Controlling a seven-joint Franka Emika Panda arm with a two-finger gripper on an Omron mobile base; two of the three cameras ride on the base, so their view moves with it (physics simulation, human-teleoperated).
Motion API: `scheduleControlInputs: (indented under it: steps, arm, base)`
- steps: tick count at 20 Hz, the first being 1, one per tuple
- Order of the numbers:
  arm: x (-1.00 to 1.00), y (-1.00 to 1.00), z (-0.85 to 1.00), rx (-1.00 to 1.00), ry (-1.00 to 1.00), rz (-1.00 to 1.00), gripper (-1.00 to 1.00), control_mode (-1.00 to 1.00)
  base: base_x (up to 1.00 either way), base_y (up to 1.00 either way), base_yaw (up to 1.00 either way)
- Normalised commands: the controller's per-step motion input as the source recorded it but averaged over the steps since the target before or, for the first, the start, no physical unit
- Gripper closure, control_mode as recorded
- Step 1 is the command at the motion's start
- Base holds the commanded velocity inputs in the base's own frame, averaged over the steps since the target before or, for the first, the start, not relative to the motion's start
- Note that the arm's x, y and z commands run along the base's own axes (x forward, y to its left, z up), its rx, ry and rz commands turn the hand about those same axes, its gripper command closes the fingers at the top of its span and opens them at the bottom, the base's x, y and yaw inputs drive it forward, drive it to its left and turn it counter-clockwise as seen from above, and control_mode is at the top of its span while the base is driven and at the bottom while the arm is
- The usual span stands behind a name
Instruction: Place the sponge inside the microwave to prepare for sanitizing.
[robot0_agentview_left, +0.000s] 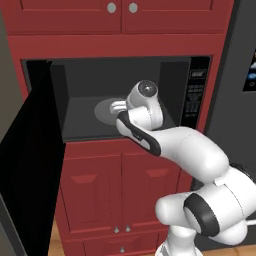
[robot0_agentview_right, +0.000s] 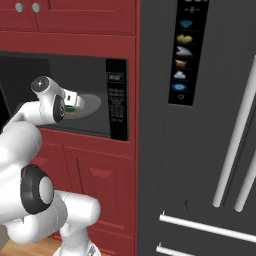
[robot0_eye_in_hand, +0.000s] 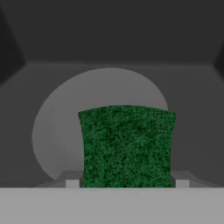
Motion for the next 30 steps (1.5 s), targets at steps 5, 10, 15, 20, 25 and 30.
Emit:
scheduleControlInputs:
  steps: [5, 10, 15, 20, 25, 30]
  arm:
    - [0.36, 0.13, 0.0, 0.0, 0.0, 0.0, 1.0, -1.0]
    - [0.27, 0.17, -0.02, 0.0, 0.0, 0.0, 1.0, -1.0]
    - [0.02, 0.0, -0.05, 0.0, 0.0, 0.0, 1.0, -1.0]
    - [0.0, 0.0, -0.19, 0.0, 0.0, 0.0, 1.0, -1.0]
    - [0.07, 0.0, -0.19, 0.0, 0.0, 0.0, 1.0, -1.0]
    - [0.19, 0.0, -0.05, 0.0, 0.0, 0.0, -1.0, -1.0]
  base:
    - [0.0, 0.0, 0.0]
    - [0.0, 0.0, 0.0]
    - [0.0, 0.0, 0.0]
    - [0.0, 0.0, 0.0]
    - [0.0, 0.0, 0.0]
    - [0.0, 0.0, 0.0]
